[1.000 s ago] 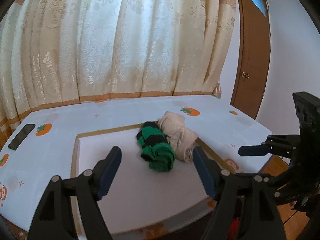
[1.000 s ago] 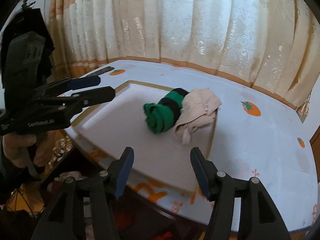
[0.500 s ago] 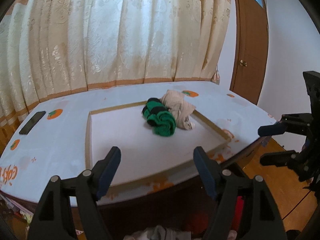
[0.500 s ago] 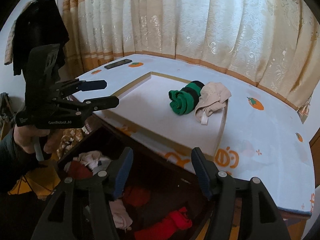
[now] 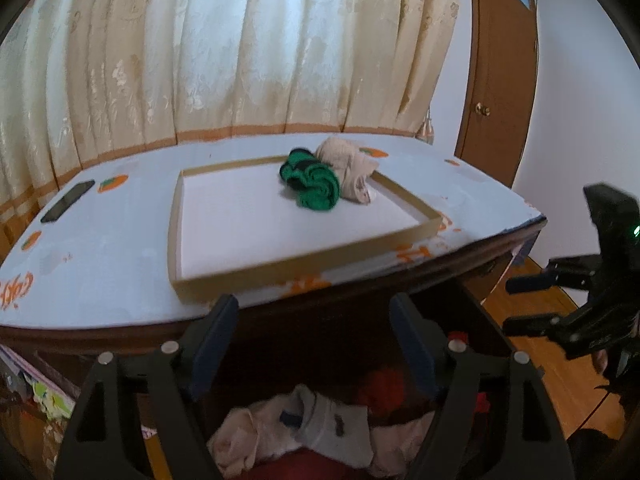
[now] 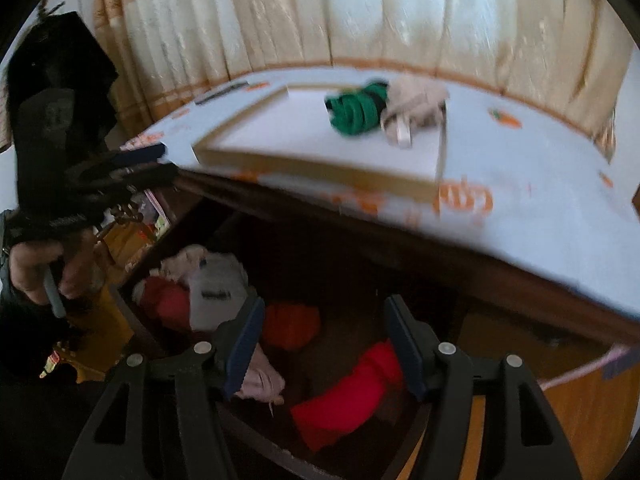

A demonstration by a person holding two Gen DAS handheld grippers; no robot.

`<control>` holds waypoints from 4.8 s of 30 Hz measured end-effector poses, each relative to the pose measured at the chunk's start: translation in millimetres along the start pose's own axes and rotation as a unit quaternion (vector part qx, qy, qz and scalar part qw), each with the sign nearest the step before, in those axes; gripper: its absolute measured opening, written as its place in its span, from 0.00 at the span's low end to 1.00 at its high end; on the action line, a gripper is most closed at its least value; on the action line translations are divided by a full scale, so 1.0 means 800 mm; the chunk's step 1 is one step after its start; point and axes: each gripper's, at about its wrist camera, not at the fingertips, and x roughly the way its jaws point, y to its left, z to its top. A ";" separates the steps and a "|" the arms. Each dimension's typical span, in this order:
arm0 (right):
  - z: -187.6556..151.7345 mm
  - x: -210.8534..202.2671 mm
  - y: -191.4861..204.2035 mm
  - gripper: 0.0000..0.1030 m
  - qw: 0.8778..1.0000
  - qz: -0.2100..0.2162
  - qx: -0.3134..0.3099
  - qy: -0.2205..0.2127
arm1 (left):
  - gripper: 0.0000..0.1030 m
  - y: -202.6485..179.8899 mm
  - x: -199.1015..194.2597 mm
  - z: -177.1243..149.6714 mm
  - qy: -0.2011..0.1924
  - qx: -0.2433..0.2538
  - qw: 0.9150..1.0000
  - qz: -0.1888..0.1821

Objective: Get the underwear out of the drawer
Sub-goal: 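Lower both tools back into the open drawer of clothes, then close the left gripper on the grey sock while the right moves over the red sock, then close the right gripper on the red sock and lift both out of the drawer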

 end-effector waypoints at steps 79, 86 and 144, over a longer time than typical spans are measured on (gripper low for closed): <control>-0.049 0.189 -0.004 0.39 0.979 -0.064 -0.064 0.181 | 0.13 -0.014 0.134 -0.097 0.235 0.040 0.969 -0.066; -0.046 0.192 0.006 0.38 0.980 -0.047 -0.078 0.175 | 0.13 -0.013 0.136 -0.093 0.230 0.040 0.970 -0.068; -0.045 0.157 0.015 0.38 0.992 -0.054 -0.091 0.067 | 0.12 -0.038 0.082 -0.100 0.111 0.075 0.991 0.015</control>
